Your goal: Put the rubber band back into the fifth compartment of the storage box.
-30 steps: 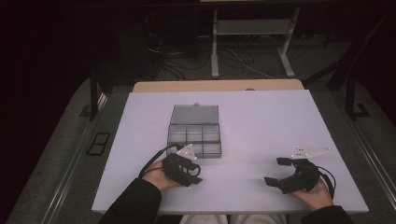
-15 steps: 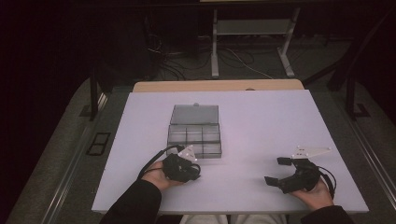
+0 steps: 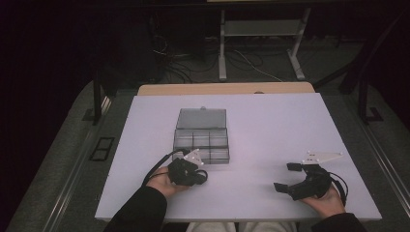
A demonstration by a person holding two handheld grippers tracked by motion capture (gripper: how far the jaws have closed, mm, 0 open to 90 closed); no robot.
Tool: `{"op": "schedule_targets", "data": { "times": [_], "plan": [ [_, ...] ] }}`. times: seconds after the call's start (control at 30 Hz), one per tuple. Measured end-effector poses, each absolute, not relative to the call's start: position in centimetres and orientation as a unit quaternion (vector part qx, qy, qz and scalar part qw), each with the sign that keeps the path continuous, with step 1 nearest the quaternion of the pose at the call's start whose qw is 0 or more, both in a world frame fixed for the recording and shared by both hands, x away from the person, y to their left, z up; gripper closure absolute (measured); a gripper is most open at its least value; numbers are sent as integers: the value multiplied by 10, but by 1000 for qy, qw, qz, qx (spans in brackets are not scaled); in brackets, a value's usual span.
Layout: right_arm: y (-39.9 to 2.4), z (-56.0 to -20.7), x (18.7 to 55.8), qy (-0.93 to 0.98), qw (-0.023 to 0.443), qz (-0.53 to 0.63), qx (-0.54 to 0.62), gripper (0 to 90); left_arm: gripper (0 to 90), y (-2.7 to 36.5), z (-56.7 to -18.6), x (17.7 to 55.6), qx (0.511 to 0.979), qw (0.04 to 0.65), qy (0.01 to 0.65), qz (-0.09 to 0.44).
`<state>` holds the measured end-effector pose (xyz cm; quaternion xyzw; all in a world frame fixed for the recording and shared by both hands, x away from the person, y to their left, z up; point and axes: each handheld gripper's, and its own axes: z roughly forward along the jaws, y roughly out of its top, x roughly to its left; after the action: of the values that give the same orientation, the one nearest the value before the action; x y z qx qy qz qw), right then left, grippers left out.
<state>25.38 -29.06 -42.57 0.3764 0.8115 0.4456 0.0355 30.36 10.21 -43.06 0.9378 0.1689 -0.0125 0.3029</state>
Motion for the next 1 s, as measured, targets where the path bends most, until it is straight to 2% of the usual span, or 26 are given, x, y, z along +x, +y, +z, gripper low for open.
{"op": "schedule_targets", "data": {
  "times": [1.0],
  "plan": [
    [-290, -426, 254, 811, 31, 444, 380, 4, 876, 108, -383, 308, 931, 328, 159, 2]
  ]
}}
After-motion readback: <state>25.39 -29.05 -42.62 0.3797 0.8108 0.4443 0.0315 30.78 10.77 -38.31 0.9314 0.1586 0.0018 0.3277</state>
